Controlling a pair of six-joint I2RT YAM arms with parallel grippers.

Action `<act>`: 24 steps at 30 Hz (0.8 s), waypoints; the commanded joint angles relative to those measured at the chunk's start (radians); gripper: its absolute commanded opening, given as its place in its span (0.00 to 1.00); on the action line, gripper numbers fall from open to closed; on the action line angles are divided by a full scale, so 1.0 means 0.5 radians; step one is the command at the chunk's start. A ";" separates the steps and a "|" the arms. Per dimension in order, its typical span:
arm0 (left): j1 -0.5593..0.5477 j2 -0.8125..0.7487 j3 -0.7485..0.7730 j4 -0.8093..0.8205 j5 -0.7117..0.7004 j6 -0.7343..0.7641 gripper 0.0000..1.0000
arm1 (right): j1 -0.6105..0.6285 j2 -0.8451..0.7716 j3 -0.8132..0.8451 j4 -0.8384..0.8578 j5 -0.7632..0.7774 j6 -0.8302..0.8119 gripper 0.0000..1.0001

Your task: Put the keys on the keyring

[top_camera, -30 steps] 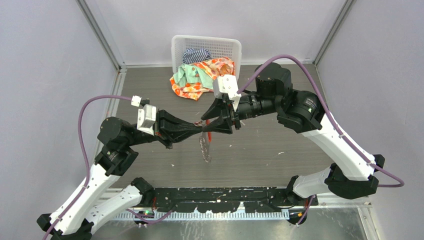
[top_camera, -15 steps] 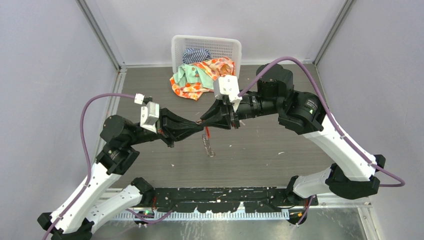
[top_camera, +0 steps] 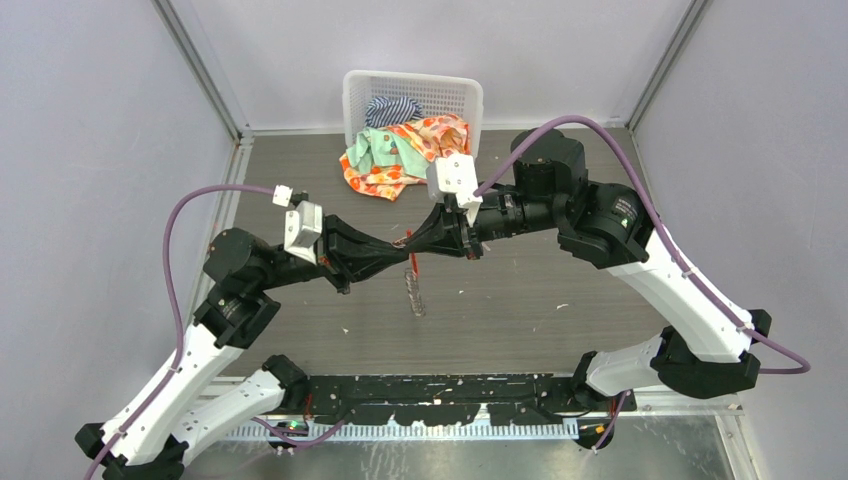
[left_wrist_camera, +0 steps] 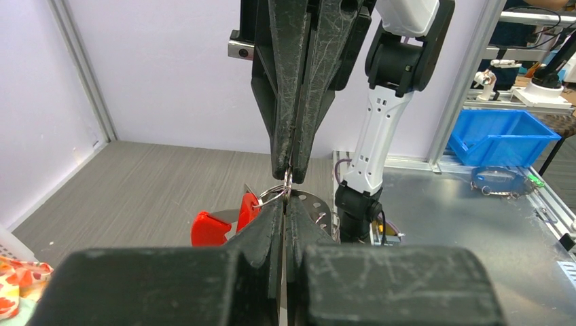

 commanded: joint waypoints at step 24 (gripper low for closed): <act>0.019 -0.317 -0.055 -0.613 -0.266 0.695 0.43 | -0.004 -0.236 -0.332 0.270 0.075 0.501 0.01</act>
